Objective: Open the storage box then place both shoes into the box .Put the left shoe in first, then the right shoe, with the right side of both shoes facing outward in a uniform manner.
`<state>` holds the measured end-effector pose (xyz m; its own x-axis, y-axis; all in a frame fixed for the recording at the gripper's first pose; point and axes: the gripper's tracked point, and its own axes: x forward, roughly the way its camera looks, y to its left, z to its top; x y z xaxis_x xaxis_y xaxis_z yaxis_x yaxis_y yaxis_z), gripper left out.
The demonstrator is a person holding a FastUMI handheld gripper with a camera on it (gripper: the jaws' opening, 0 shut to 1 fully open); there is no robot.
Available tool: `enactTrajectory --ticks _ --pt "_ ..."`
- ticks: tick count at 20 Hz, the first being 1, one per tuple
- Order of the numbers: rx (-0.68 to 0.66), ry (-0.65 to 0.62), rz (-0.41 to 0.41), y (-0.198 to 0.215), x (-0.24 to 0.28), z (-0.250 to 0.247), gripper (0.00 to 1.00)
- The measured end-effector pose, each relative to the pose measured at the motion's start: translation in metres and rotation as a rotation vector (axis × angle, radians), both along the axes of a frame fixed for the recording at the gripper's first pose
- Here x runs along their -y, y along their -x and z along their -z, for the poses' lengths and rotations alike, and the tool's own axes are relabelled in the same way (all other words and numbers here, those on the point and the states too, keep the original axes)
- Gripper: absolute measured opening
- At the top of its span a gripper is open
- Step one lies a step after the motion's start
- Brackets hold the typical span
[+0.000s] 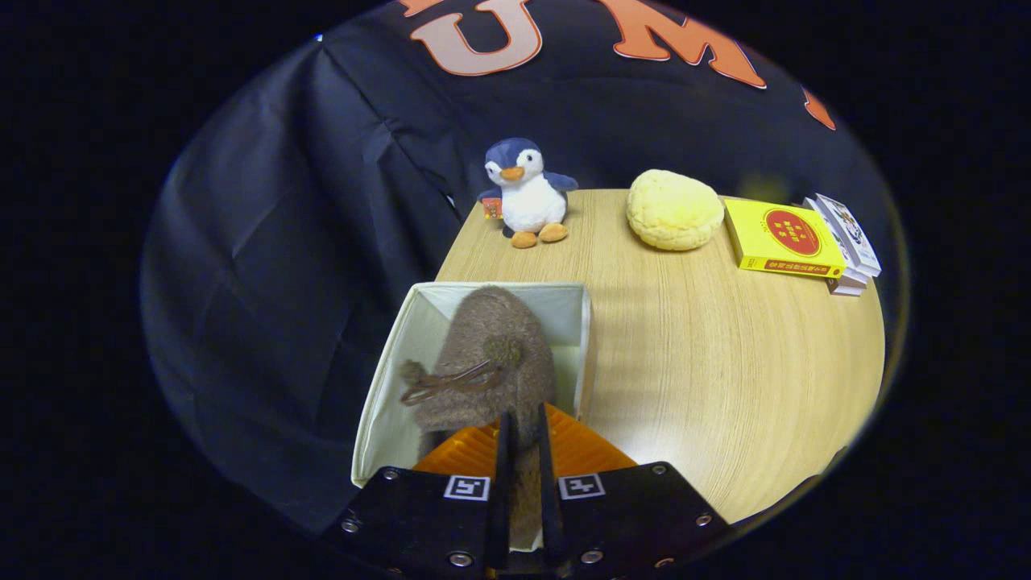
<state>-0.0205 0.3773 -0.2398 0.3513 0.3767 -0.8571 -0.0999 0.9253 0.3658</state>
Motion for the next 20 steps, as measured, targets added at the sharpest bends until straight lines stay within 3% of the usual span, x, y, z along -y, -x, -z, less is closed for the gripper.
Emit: enactTrajectory --ticks 7,8,13,15,20 --pt "0.104 -0.098 0.024 -0.01 0.029 -0.039 0.41" --pt "0.135 -0.103 0.035 -0.014 0.04 -0.046 0.46" --pt "0.318 -0.109 0.083 -0.032 0.104 -0.088 0.52" --pt "0.33 -0.1 0.088 -0.029 0.13 -0.095 0.56" --pt "0.433 -0.096 0.146 -0.036 0.194 -0.124 0.79"
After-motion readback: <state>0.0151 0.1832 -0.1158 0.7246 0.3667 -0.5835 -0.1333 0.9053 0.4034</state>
